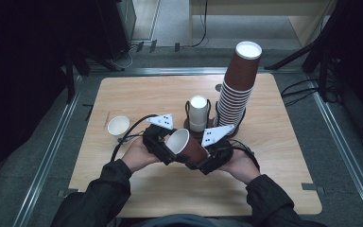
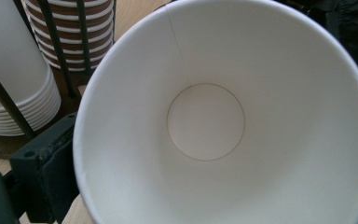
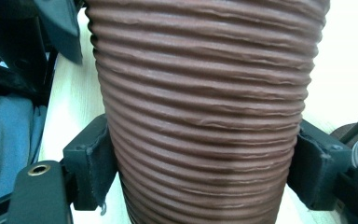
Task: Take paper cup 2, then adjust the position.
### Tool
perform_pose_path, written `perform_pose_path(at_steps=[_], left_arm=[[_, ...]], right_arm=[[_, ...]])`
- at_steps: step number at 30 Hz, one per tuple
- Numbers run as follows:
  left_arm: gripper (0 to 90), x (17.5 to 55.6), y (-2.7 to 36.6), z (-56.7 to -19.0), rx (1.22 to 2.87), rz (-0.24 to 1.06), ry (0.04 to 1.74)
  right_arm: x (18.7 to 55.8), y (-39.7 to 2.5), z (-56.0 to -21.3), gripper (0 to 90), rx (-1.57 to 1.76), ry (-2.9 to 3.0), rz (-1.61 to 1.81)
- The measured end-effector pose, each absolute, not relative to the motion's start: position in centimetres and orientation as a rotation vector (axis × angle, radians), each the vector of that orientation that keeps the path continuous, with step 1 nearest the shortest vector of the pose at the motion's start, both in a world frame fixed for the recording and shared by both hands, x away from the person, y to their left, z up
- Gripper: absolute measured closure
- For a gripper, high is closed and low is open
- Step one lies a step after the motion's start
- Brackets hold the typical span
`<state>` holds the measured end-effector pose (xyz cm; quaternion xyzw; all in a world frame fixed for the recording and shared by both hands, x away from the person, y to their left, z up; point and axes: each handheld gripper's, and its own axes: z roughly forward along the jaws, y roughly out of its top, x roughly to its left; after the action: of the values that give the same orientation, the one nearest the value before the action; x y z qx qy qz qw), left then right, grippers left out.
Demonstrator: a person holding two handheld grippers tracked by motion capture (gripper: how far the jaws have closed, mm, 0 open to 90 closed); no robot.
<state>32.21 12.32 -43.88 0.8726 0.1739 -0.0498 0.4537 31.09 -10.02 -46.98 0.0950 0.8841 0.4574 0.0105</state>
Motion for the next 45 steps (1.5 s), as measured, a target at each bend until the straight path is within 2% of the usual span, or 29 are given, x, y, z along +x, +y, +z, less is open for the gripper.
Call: perform_pose_path(at_steps=[4, 12, 20, 22, 24, 45], left_arm=[[3.4, 31.9, 12.1, -43.9, 2.184, -0.075, 0.421], [7.7, 31.9, 12.2, -43.8, 2.195, -0.11, 0.436], [8.5, 31.8, 12.0, -43.6, 2.21, -0.09, 0.446], [8.5, 31.9, 12.2, -43.6, 2.214, -0.095, 0.451], [8.5, 31.9, 12.6, -43.4, 2.215, -0.09, 0.454], [8.4, 32.2, 14.3, -43.3, 2.302, -0.008, 0.477]], right_arm=[[31.1, -9.9, -47.0, 20.8, 0.285, 2.76, 1.42], [31.0, -9.9, -47.0, 20.6, 0.283, 2.77, 1.418], [31.0, -9.8, -47.0, 18.7, 0.285, 2.783, 1.39], [31.1, -9.9, -47.1, 14.0, 0.318, 2.82, 1.362], [31.3, -10.0, -47.3, 13.5, 0.37, 2.857, 1.34], [30.9, -11.8, -46.9, 13.7, 0.516, 2.803, 1.328]])
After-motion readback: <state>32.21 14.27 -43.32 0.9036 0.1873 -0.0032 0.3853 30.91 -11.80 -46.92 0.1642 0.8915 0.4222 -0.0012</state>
